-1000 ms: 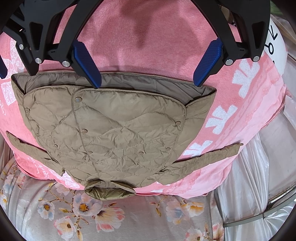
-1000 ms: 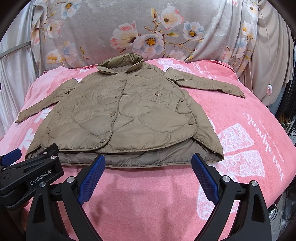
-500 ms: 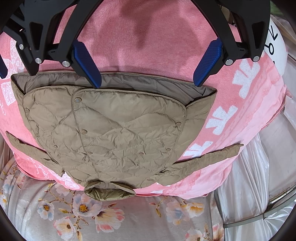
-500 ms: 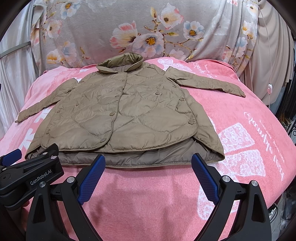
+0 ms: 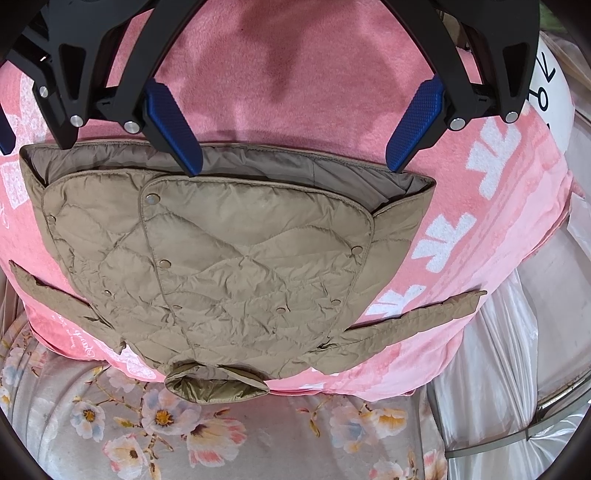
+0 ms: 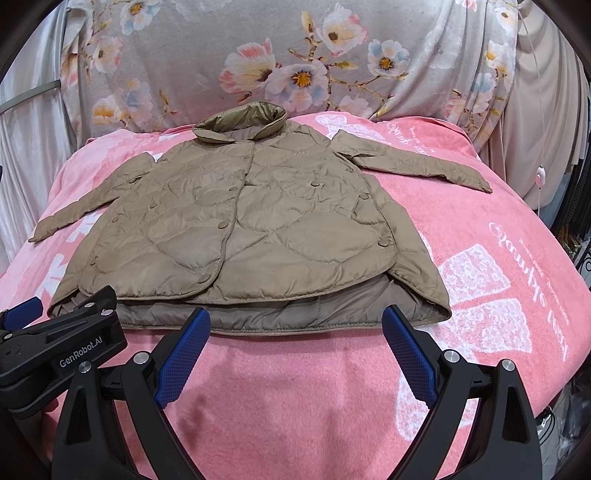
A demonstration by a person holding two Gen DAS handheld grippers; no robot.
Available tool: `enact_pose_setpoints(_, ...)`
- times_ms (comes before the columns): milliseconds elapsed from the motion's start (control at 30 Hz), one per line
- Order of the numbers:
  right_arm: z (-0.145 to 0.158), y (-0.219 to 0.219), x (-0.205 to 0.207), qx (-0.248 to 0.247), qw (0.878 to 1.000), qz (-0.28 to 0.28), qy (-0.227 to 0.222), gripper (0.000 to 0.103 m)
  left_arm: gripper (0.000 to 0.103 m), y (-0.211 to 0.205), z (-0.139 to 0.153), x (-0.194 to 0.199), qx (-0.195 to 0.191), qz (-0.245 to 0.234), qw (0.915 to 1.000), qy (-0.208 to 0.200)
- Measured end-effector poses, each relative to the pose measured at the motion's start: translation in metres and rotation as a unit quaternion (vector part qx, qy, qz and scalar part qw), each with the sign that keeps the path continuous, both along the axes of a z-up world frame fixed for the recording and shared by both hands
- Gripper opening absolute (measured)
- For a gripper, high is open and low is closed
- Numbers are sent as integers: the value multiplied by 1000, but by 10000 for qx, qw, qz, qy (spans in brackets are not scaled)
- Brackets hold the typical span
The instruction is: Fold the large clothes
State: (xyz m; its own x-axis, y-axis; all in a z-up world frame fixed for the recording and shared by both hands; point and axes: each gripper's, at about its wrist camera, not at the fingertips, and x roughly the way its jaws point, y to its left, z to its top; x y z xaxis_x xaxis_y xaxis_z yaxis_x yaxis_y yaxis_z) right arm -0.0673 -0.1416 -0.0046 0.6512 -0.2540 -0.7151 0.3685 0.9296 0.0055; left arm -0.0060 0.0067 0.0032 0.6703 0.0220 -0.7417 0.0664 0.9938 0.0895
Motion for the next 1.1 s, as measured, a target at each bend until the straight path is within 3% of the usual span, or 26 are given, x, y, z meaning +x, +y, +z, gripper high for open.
enact_pose_setpoints(300, -14, -15, 16, 124, 9996, 237, 63, 92, 98, -5, -9, 20, -38, -87, 9997, 222)
enact_pose_setpoints(433, -14, -60, 32, 267, 9995, 143, -35, 92, 98, 0, -11, 38, 0, -30, 9996, 275)
enact_pose_setpoints(600, -3, -166, 56, 373, 9969, -588, -376, 92, 98, 27, -12, 76, -149, 349, 9988, 315)
enact_pose_setpoints(733, -6, -272, 82, 697, 9865, -1288, -729, 92, 98, 49, -11, 104, -279, 673, 9968, 317)
enact_pose_setpoints(900, -36, -395, 116, 1606, 9555, -2300, -911, 89, 98, 68, -12, 134, -187, 967, 9949, 205)
enact_pose_setpoints(1100, -65, -461, 157, 1755, 9396, -2836, -766, 84, 98, 85, -15, 168, -245, 1244, 9919, 124)
